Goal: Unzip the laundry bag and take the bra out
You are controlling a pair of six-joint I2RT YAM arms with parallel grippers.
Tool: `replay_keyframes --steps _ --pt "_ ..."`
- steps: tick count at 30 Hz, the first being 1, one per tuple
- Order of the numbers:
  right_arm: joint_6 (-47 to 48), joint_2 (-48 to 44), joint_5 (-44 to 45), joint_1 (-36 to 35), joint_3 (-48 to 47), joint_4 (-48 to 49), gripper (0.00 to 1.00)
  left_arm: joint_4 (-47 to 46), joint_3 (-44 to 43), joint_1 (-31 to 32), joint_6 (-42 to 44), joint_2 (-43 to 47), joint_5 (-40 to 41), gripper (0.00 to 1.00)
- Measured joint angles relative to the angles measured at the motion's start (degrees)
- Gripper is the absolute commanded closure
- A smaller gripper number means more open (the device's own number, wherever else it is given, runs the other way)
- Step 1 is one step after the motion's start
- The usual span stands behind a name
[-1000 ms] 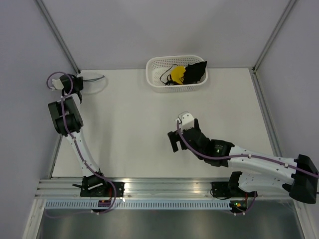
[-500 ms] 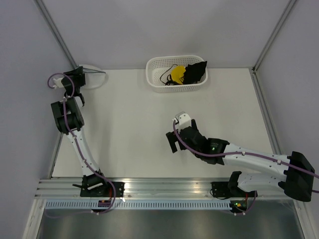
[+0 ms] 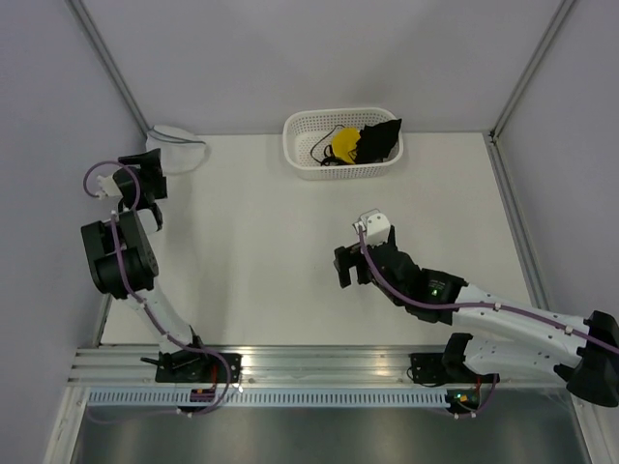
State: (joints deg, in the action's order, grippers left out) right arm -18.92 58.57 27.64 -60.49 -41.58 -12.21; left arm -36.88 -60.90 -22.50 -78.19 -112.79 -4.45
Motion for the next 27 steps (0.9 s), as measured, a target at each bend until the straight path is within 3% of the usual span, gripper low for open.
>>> replay_keyframes --steps 5,12,16,22,27 --pt "-1.03 -2.45 3.63 1.92 0.0 0.57 0.02 0.96 6.36 6.86 6.21 14.45 -0.17 0.0" --pt "-4.42 -8.26 11.78 7.52 0.11 -2.45 0.02 -0.17 23.54 26.08 15.85 33.88 -0.76 0.0" --pt "-5.75 -10.08 15.19 15.19 0.68 -4.11 0.02 1.49 29.09 38.27 21.86 40.83 -3.39 0.0" --pt "-5.53 -7.5 15.37 30.32 5.55 -2.36 0.02 7.41 29.38 55.93 33.9 46.71 -8.9 0.0" --pt "-1.16 -3.78 14.03 40.7 12.66 7.34 0.02 12.31 30.6 62.36 39.82 51.8 -12.76 0.0"
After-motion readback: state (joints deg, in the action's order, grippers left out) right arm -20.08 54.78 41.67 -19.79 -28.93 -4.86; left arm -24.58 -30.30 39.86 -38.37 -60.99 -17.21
